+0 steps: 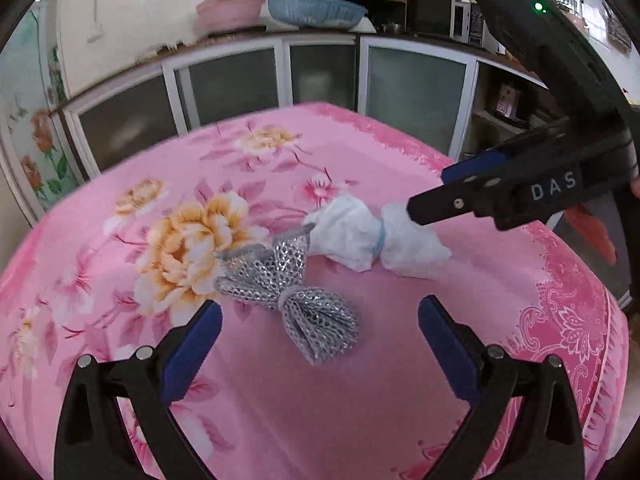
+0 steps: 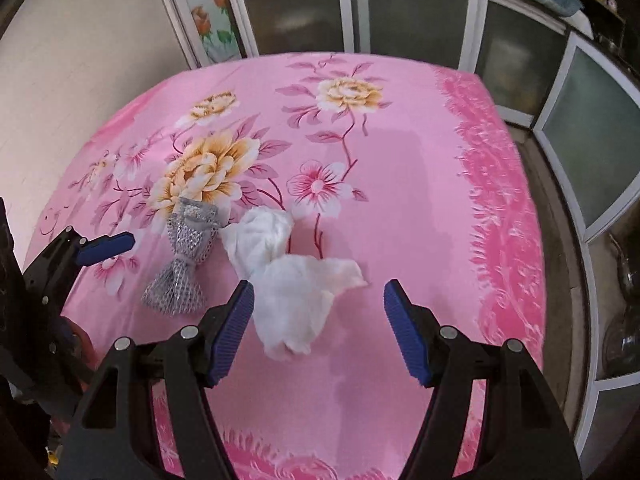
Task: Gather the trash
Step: 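Grasp the silver mesh scrubber with the left tool while the right tool grasps white tissue, then carry mesh scrubber and tissue over the yellow bin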
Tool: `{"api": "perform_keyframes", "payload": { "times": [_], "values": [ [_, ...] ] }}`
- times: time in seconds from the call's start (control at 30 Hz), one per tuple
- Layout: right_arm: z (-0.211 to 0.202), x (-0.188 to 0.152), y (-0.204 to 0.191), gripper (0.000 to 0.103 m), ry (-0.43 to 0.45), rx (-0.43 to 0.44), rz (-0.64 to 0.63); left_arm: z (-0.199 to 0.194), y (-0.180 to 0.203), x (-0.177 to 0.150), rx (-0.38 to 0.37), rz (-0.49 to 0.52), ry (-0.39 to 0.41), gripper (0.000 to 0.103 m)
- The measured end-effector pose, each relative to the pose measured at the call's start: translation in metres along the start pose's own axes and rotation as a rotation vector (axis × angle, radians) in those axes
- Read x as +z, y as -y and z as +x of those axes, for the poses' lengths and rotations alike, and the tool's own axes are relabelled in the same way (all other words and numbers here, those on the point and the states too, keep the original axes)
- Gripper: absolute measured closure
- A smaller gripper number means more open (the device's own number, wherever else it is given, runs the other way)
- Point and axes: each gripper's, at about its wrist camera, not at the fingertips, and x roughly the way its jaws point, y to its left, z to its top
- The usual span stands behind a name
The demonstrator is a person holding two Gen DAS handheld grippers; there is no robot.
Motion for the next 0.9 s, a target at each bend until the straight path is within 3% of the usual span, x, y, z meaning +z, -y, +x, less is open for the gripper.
{"api": "perform_keyframes", "payload": {
  "times": [0.27, 0.47, 0.53, 0.63, 0.67, 0.73, 0.9],
  "values": [
    [0.018, -0.002, -0.002, 0.043, -0.075, 0.046, 0.021, 0.028, -0.015, 0.006, -0.053, -0.052, -0.073, 0.008],
    [0.024, -0.003, 0.001, 0.055, -0.095, 0.043, 0.032, 0.043, -0.018, 0.011, -0.038, -0.065, -0.11, 0.01],
    [0.023, -0.003, 0.001, 0.069, -0.087, 0.041, 0.033, 0.046, -0.021, 0.012, -0.048, -0.084, -0.116, 0.031],
    [0.02, -0.004, -0.002, 0.082, -0.087, 0.04, 0.015, 0.046, -0.02, 0.012, -0.029, -0.075, -0.122, 0.049],
    [0.02, -0.004, -0.003, 0.083, -0.087, 0.044, 0.014, 0.047, -0.02, 0.013, -0.021, -0.073, -0.122, 0.051],
    [0.021, -0.005, -0.004, 0.087, -0.092, 0.056, 0.023, 0.046, -0.021, 0.013, -0.024, -0.083, -0.118, 0.075],
    [0.016, -0.007, -0.007, 0.092, -0.076, 0.064, 0.032, 0.04, -0.02, 0.008, -0.027, -0.068, -0.122, 0.082]
  ]
}}
